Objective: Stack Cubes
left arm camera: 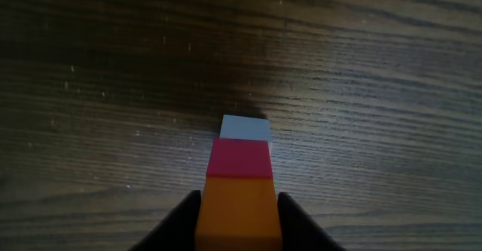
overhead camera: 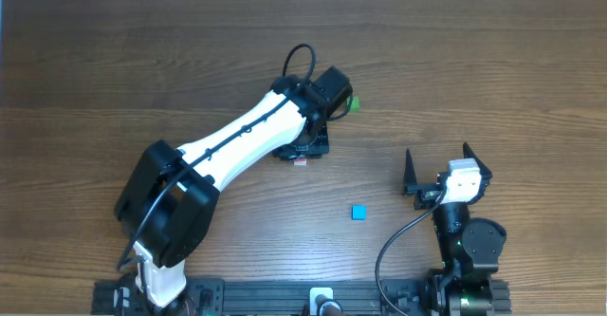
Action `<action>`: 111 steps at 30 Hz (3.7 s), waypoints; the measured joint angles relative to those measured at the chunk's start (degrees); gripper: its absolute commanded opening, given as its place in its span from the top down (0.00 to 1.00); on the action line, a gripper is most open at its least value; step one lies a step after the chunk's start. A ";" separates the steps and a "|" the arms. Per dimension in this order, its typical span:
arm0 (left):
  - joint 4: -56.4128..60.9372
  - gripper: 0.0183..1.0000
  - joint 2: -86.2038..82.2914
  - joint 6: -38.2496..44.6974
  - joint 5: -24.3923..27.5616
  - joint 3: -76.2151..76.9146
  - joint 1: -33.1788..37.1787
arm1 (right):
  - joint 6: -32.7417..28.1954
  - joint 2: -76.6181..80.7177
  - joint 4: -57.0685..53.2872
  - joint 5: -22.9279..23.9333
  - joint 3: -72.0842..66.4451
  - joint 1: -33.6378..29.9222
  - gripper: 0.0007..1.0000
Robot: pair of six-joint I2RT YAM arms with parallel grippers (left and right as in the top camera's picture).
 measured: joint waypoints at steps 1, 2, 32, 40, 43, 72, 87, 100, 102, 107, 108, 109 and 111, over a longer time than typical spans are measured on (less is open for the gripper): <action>0.00 0.43 0.04 0.04 0.02 0.00 0.00 | 0.00 0.00 0.00 0.00 0.00 0.00 0.01; 0.00 0.37 0.04 0.24 -0.04 0.00 0.00 | 0.02 0.00 0.00 0.00 0.00 0.00 0.01; 15.74 0.00 -28.28 7.39 -12.20 0.22 19.37 | -0.02 0.00 0.00 0.00 0.00 0.00 0.01; 28.17 0.01 -37.38 18.23 -10.08 -3.02 32.76 | 0.00 0.00 0.00 0.00 0.00 0.00 0.01; 36.24 0.00 -43.36 22.10 -7.87 -10.47 36.52 | -0.04 0.00 -0.02 0.00 0.00 0.00 0.01; 64.39 0.04 -102.09 39.32 -0.39 -77.18 42.62 | -0.02 0.00 0.00 0.00 0.00 0.00 0.01; 67.56 0.03 -108.39 41.66 0.46 -85.00 43.52 | -0.02 0.00 0.00 0.00 -0.02 0.00 0.01; 56.92 0.00 -112.28 42.01 2.16 -85.09 44.78 | 0.02 0.00 0.00 0.00 -0.02 0.00 0.01; 56.92 0.00 -112.34 42.01 2.23 -85.09 45.03 | 0.00 0.00 0.00 0.00 -0.02 0.00 0.01; 56.92 0.00 -112.34 42.01 2.40 -85.09 45.20 | 0.00 0.00 0.00 0.00 -0.02 0.00 0.01; 56.92 0.00 -112.34 42.03 2.43 -85.09 45.27 | 0.00 0.00 0.00 0.00 -0.02 0.00 0.01; 56.92 0.00 -112.34 42.01 2.47 -85.09 45.46 | 0.02 0.00 0.00 0.00 -0.02 0.00 0.01; 56.92 0.00 -112.34 42.01 2.49 -85.09 45.83 | 0.02 0.00 0.00 0.00 -0.02 0.00 0.01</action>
